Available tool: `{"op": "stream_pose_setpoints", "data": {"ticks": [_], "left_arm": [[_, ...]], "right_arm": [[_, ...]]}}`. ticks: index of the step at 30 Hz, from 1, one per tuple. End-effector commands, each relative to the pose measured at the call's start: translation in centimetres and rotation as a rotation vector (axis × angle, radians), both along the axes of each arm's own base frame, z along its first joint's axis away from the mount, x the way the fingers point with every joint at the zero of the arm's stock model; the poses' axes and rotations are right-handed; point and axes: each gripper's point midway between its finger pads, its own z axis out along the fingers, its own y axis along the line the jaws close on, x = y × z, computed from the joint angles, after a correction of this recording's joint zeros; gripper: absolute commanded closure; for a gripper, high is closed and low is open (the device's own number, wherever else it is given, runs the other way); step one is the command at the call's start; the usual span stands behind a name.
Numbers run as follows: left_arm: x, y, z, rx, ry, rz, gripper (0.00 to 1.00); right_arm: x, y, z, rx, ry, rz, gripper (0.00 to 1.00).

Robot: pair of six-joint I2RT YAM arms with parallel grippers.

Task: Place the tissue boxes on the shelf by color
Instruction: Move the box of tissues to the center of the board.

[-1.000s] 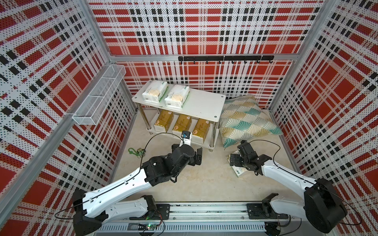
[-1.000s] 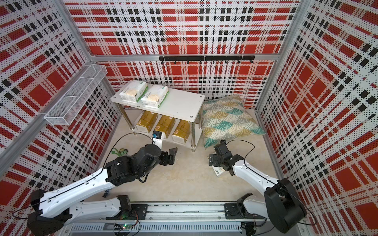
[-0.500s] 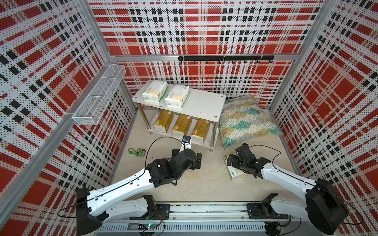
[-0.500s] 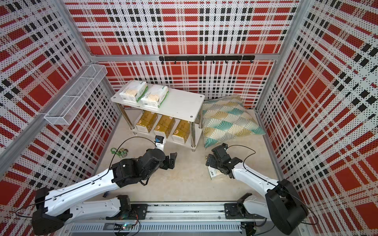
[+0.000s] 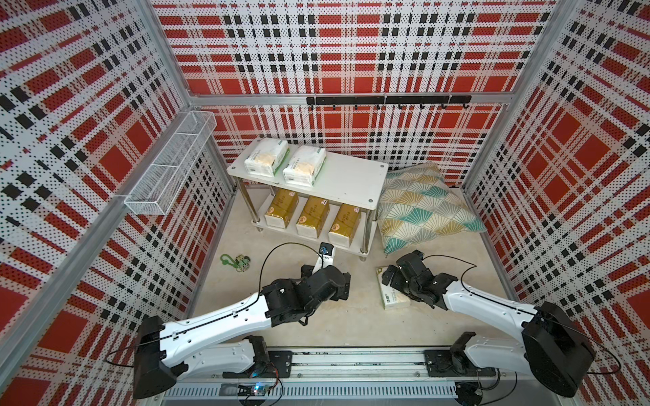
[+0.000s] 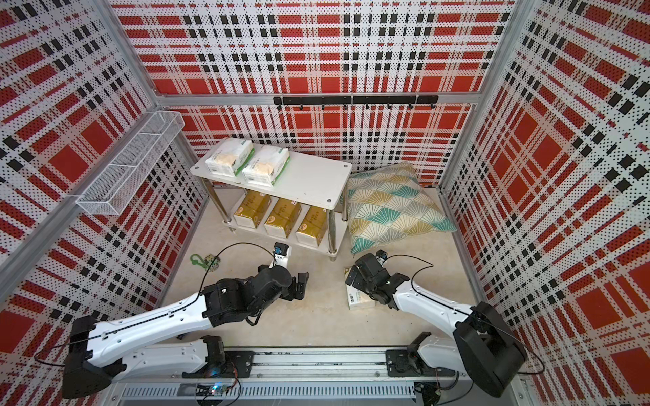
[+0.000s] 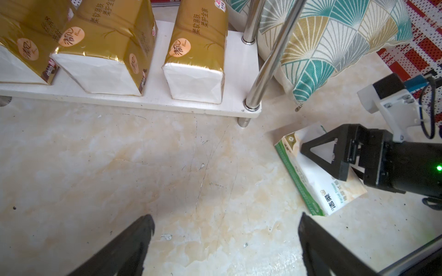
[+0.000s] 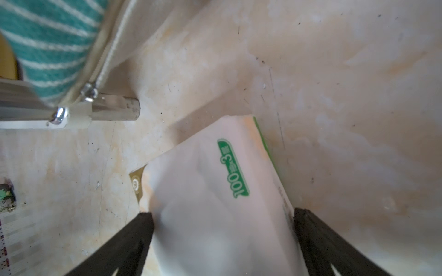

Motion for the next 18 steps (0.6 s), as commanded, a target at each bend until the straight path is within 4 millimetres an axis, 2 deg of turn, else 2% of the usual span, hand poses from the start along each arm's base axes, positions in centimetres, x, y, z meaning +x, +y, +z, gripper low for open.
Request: {"op": "stream_pose_setpoints", "data": {"ticks": [1, 10, 18], "left_arm": [[-0.4, -0.6, -0.8, -0.015, 0.013, -0.007, 0.01], [-0.6, -0.2, -0.9, -0.023, 0.012, 0.001, 0.01], [-1.2, -0.6, -2.0, -0.005, 0.035, -0.02, 0.01]], "right_arm": [[0.5, 1.3, 0.5, 0.057, -0.003, -0.022, 0.0], [0.3, 2.7, 0.6, 0.086, 0.0, -0.045, 0.0], [0.0, 4.5, 0.7, 0.106, 0.014, -0.036, 0.0]]}}
